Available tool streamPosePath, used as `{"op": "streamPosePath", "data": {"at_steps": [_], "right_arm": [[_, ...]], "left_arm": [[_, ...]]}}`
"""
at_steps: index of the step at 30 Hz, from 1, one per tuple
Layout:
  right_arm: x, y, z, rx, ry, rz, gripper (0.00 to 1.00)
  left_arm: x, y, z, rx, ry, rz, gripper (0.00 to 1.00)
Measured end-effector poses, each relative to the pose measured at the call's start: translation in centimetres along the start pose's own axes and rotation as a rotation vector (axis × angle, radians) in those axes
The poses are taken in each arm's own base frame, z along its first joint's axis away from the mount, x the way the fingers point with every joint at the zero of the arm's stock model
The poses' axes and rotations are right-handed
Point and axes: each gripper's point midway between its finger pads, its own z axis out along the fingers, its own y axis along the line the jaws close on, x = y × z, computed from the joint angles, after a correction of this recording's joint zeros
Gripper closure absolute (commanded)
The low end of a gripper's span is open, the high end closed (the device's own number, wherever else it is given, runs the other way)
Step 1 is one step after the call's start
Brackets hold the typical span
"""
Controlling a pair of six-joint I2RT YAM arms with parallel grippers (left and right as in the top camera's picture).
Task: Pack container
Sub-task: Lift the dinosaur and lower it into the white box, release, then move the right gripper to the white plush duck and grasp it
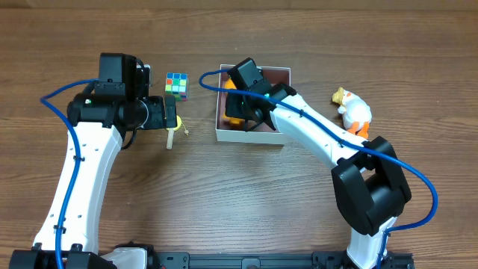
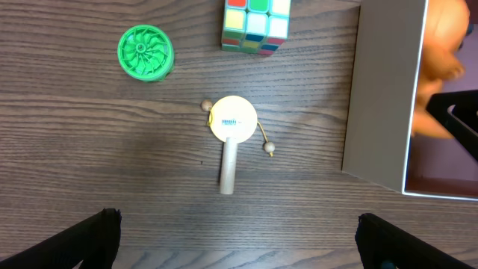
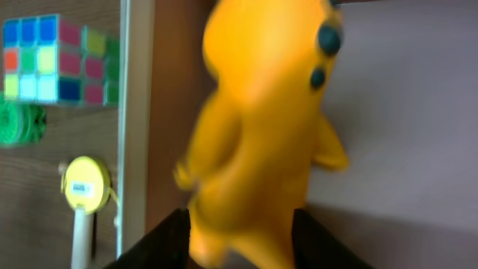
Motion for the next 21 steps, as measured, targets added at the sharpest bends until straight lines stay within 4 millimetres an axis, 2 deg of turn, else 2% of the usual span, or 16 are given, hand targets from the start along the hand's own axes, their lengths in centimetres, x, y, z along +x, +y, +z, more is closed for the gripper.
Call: {"op": "streamPosePath", "data": {"at_steps": [5,7,8,10,12,13,15,16,17,19,21], "right_arm": [[0.0,0.2,-0.3,-0.009,0.001,-0.028,0.47],[-0.4,0.4,-1.7,-0.008,-0.018,-0.040,0.47],[-0.6,0.2,-2.7,0.002,-0.030,-0.051,0.46],[-1.9,0.4,-6.2,0.015,-0.084,-0.073,0.43],[-3.7,0.0,-11.4,0.038,-0.174,-0.092,0.43],[-4.3,-1.0,-14.3,0.071,-0.213,-0.106,0.39],[-5.1,-3.8,-18.3,0.153,-0.262,-0.108,0.24],[-5.3,-5.9,-19.9,0.215,-0.273,-0.095,0.09],[-5.9,-9.0,-21.3,0.296,-0.286,-0.059,0.05],[-7.1,-13.5,-22.1,0.399,-0.293,0.014,0.05],[-7.9,-18.3,-21.6,0.482,-0.278,0.100,0.05]], "left_arm": [[0.0,0.0,0.0,0.000,0.000,0.000,0.00],[0.0,0.0,0.0,0.000,0.000,0.000,0.00],[0.0,0.0,0.0,0.000,0.000,0.000,0.00],[0.0,0.0,0.0,0.000,0.000,0.000,0.00],[0.0,0.0,0.0,0.000,0.000,0.000,0.00],[0.0,0.0,0.0,0.000,0.000,0.000,0.00],[0.0,0.0,0.0,0.000,0.000,0.000,0.00],[0.0,0.0,0.0,0.000,0.000,0.000,0.00],[0.0,0.0,0.0,0.000,0.000,0.000,0.00],[0.0,0.0,0.0,0.000,0.000,0.000,0.00],[0.0,0.0,0.0,0.000,0.000,0.000,0.00]]}}
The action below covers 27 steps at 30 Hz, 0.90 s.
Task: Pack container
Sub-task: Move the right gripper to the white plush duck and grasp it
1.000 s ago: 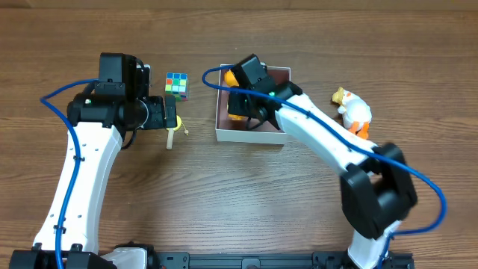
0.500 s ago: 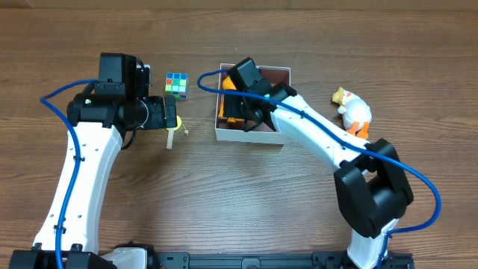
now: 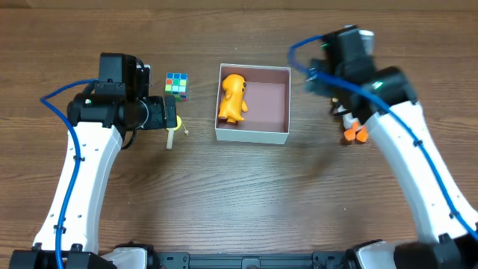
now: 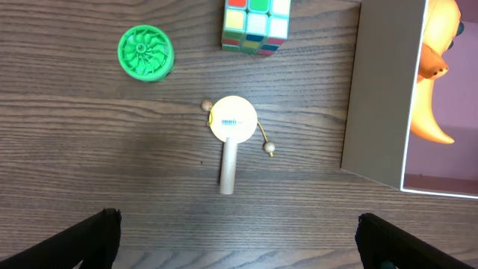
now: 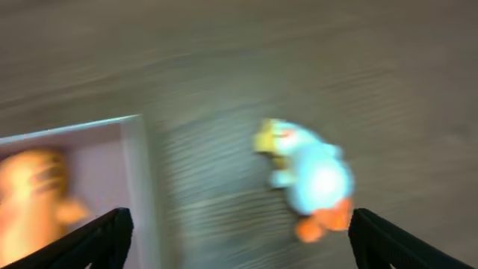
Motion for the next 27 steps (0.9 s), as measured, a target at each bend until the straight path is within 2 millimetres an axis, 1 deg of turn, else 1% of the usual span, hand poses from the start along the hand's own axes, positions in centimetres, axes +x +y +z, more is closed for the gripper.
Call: {"op": "streamPosePath", "data": {"at_steps": [1,3,5,6,8,10,12,14,17,19,20,21,23,24,27], "right_arm": [[-0.1,-1.7,1.5,0.032,0.017,0.029,0.05],[0.0,-4.6,4.5,0.054,0.062,0.068,0.04],[1.2,-6.8,7.7,0.038,0.129,0.088,0.04],[1.8,-7.5,8.8,0.033,0.158,0.098,0.05],[3.8,-8.8,11.6,0.015,0.247,0.120,0.07],[5.6,-9.3,13.8,-0.015,0.330,0.140,0.09],[7.2,-9.3,15.3,-0.051,0.396,0.141,0.08],[8.1,-8.6,16.0,-0.090,0.435,0.134,0.11],[8.4,-7.0,16.0,-0.153,0.446,0.097,0.30],[8.7,-6.2,16.0,-0.174,0.457,0.076,0.35],[9.0,-5.9,16.1,-0.180,0.468,0.065,0.41],[9.4,-5.8,16.3,-0.184,0.481,0.061,0.56],[10.0,-5.7,16.7,-0.187,0.508,0.060,0.71],[10.3,-5.6,16.8,-0.190,0.519,0.063,0.78],[10.3,-5.5,16.5,-0.188,0.533,0.082,0.89]], "left_arm": [[0.0,0.0,0.0,0.000,0.000,0.000,0.00],[0.0,0.0,0.0,0.000,0.000,0.000,0.00],[0.0,0.0,0.0,0.000,0.000,0.000,0.00],[0.0,0.0,0.0,0.000,0.000,0.000,0.00],[0.0,0.0,0.0,0.000,0.000,0.000,0.00],[0.0,0.0,0.0,0.000,0.000,0.000,0.00],[0.0,0.0,0.0,0.000,0.000,0.000,0.00],[0.0,0.0,0.0,0.000,0.000,0.000,0.00],[0.0,0.0,0.0,0.000,0.000,0.000,0.00],[0.0,0.0,0.0,0.000,0.000,0.000,0.00],[0.0,0.0,0.0,0.000,0.000,0.000,0.00],[0.0,0.0,0.0,0.000,0.000,0.000,0.00],[0.0,0.0,0.0,0.000,0.000,0.000,0.00],[0.0,0.0,0.0,0.000,0.000,0.000,0.00],[0.0,0.0,0.0,0.000,0.000,0.000,0.00]]}}
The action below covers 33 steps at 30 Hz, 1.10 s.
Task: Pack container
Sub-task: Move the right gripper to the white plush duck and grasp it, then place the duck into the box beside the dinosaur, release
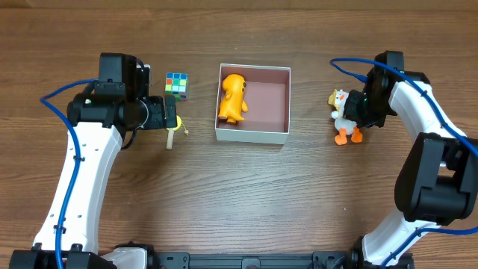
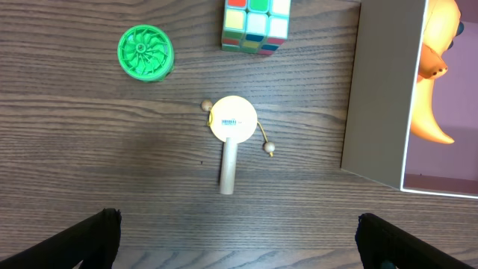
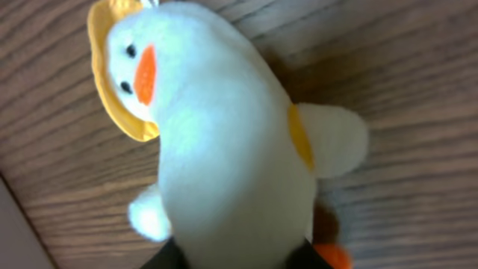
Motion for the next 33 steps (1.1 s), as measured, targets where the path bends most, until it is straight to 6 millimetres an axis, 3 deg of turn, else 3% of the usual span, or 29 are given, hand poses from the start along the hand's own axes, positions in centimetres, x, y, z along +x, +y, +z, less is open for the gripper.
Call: {"op": "streamPosePath", "data": {"at_steps": [2,4,6,9,10,12,13,14,16,17,19,21,25,29,33], "right_arm": [[0.3,0.1,-0.4,0.001,0.007,0.014,0.96],[0.9,0.4,-1.5,0.004,0.012,0.031,0.96],[1.1,1.8,-3.9,-0.011,-0.039,0.024,0.96],[1.8,6.9,-10.2,-0.089,-0.206,-0.066,0.96],[3.8,12.3,-15.8,-0.206,-0.345,-0.171,0.96],[4.9,14.7,-17.8,-0.260,-0.394,-0.210,0.96],[4.7,14.7,-18.0,-0.248,-0.411,-0.187,0.96],[5.7,17.3,-18.4,-0.288,-0.432,-0.238,0.96],[6.9,20.2,-17.3,-0.300,-0.424,-0.273,0.96],[7.3,21.8,-15.9,-0.301,-0.405,-0.290,0.96],[7.0,23.1,-13.4,-0.281,-0.382,-0.290,0.96],[6.3,23.7,-10.5,-0.251,-0.358,-0.280,0.96],[4.8,23.2,-4.5,-0.152,-0.318,-0.208,0.96],[4.5,22.8,-2.5,-0.117,-0.305,-0.183,0.94],[4.3,22.8,-2.6,-0.111,-0.318,-0.178,0.78]], "left_arm": [[0.0,0.0,0.0,0.000,0.000,0.000,0.00],[0.0,0.0,0.0,0.000,0.000,0.000,0.00],[0.0,0.0,0.0,0.000,0.000,0.000,0.00],[0.0,0.0,0.0,0.000,0.000,0.000,0.00],[0.0,0.0,0.0,0.000,0.000,0.000,0.00],[0.0,0.0,0.0,0.000,0.000,0.000,0.00],[0.0,0.0,0.0,0.000,0.000,0.000,0.00],[0.0,0.0,0.0,0.000,0.000,0.000,0.00],[0.0,0.0,0.0,0.000,0.000,0.000,0.00],[0.0,0.0,0.0,0.000,0.000,0.000,0.00],[0.0,0.0,0.0,0.000,0.000,0.000,0.00],[0.0,0.0,0.0,0.000,0.000,0.000,0.00],[0.0,0.0,0.0,0.000,0.000,0.000,0.00],[0.0,0.0,0.0,0.000,0.000,0.000,0.00],[0.0,0.0,0.0,0.000,0.000,0.000,0.00]]}}
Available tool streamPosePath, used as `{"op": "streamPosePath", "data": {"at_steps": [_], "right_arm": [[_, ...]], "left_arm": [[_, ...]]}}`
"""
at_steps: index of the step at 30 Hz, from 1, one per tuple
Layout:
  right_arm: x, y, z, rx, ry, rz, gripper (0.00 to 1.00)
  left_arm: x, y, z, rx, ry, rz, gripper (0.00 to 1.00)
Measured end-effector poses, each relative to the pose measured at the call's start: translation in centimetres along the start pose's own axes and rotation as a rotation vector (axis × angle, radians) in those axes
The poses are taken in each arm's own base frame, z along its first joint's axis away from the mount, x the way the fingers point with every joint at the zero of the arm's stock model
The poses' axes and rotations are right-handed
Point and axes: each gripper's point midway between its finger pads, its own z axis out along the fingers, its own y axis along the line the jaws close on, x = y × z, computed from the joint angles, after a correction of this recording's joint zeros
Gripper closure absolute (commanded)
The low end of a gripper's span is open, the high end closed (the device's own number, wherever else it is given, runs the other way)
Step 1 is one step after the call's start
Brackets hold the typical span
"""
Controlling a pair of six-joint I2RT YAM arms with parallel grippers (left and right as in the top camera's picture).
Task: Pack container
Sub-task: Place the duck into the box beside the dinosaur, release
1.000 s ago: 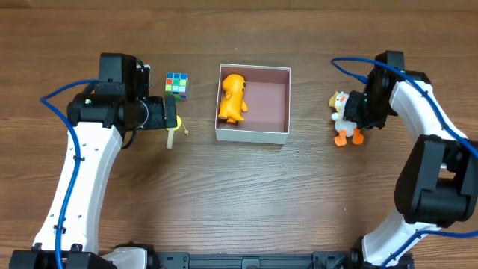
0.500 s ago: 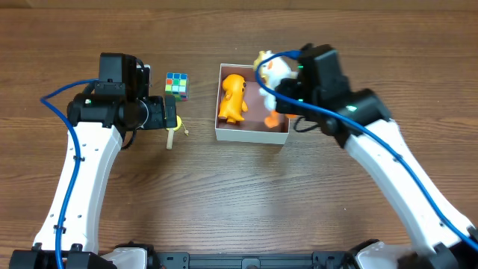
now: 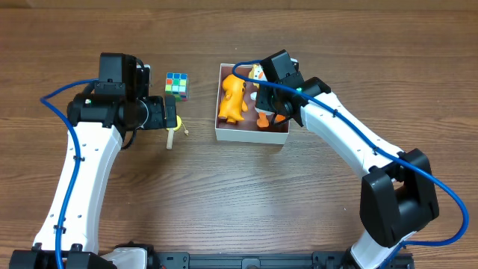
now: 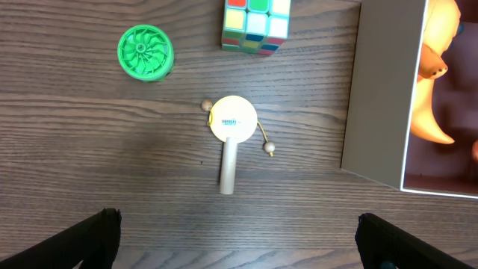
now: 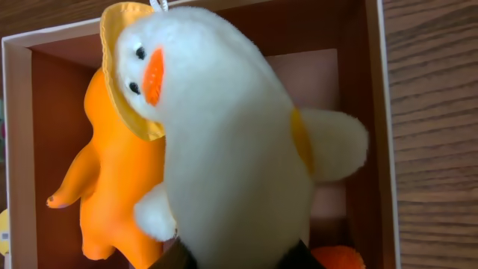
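The white box [image 3: 252, 135] with a pinkish inside sits mid-table. An orange figure [image 3: 231, 97] lies along its left side. My right gripper [image 5: 237, 258] is shut on the white plush duck [image 5: 224, 157], holding it over the box beside the orange figure; its orange feet [image 3: 264, 119] hang inside. My left gripper [image 4: 237, 239] hovers open above bare wood, just below a small yellow drum toy with a wooden handle [image 4: 231, 138]. A green disc [image 4: 145, 52] and a colour cube [image 4: 255, 26] lie beyond it.
The cube [image 3: 177, 85], the drum toy [image 3: 172, 131] and the green disc all lie on the wood left of the box, under and around the left arm. The box wall [image 4: 377, 97] stands at the right of the left wrist view.
My right gripper was shut on the duck on the table right of the box. It now holds the duck over the box next to the orange figure. The left arm is unchanged.
My right gripper first held the orange figure inside the box. Then the figure lay in the box and the gripper was open over the duck at the right. It then gripped the duck, which is now over the box. The left arm stayed still throughout.
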Motion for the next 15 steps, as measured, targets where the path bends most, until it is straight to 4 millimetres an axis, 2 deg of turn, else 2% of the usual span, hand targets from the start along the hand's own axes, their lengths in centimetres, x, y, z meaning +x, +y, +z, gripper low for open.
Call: {"op": "streamPosePath", "data": {"at_steps": [1,2,6,11,14,15], "right_arm": [[0.0,0.0,0.0,0.000,0.000,-0.001,0.69],[0.0,0.0,0.0,0.002,-0.002,-0.001,0.54],[-0.1,-0.2,0.0,0.010,-0.005,-0.023,0.27],[0.6,-0.8,-0.8,0.047,0.043,-0.086,0.24],[-0.9,0.0,-3.2,0.041,0.033,-0.100,0.18],[-1.8,0.6,-4.6,0.025,0.010,-0.104,0.16]], "left_arm": [[0.0,0.0,0.0,0.000,0.000,0.000,0.00],[0.0,0.0,0.0,0.000,0.000,0.000,0.00],[0.0,0.0,0.0,0.000,0.000,0.000,0.00],[0.0,0.0,0.0,0.000,0.000,0.000,0.00],[0.0,0.0,0.0,0.000,0.000,0.000,0.00],[0.0,0.0,0.0,0.000,0.000,0.000,0.00]]}}
